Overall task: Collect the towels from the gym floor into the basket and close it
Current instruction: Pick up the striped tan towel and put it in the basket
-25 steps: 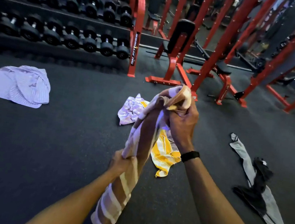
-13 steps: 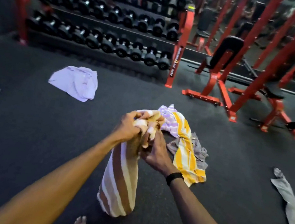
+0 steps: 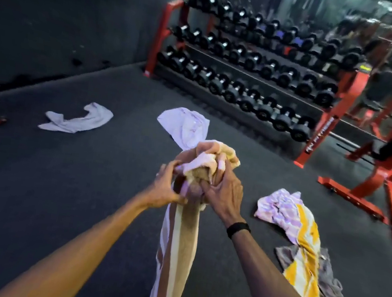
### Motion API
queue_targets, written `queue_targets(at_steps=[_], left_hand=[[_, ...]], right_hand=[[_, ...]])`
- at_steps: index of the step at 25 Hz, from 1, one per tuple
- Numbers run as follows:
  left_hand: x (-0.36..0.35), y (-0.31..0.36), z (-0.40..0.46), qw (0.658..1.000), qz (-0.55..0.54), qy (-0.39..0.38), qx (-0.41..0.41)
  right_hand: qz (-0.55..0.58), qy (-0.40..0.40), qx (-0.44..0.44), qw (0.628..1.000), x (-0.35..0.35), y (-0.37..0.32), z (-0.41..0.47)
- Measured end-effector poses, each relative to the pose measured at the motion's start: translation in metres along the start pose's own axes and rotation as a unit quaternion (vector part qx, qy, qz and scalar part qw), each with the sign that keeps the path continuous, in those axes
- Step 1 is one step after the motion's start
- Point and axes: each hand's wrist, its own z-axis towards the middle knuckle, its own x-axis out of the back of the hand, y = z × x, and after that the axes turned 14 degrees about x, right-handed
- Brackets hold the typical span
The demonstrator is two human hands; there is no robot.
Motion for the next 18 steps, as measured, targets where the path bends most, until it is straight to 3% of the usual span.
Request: queue_targets(at_steps=[4,6,8,10,13,16,18], left_hand=[[0.024,-0.125,0.001,0.982,0.013,0.032,0.187],[0.028,-0.173,-0.001,0.973,0.003,0.014,0.229],[0.038,-0.187,-0.005,0.965,-0.089,0.009,0.247],[0.056,-0.196,0.001,0.940,-0.193,0.077,0.271],[0.117,-0.192,0.003,0.902,-0.256,0.207,0.279],[0.201,-0.184,0.008,0.888,-0.210,0.314,0.262],[0.247,-0.161,0.015,0.884,-0.193,0.358,0.231]], right_hand=[[0.066,0.003,0.041,0.997,-0.041,-0.077,0.053],[0.111,0.022,0.040,0.993,-0.056,-0.108,0.079],[0.146,0.038,0.029,0.988,-0.072,-0.131,0.104],[0.145,0.050,0.034,0.988,-0.091,-0.143,0.126],[0.055,0.047,0.045,0.996,-0.124,-0.137,0.150],[-0.088,-0.015,0.093,0.992,-0.169,-0.126,0.157],[-0.124,-0.076,0.129,0.981,-0.205,-0.134,0.151]])
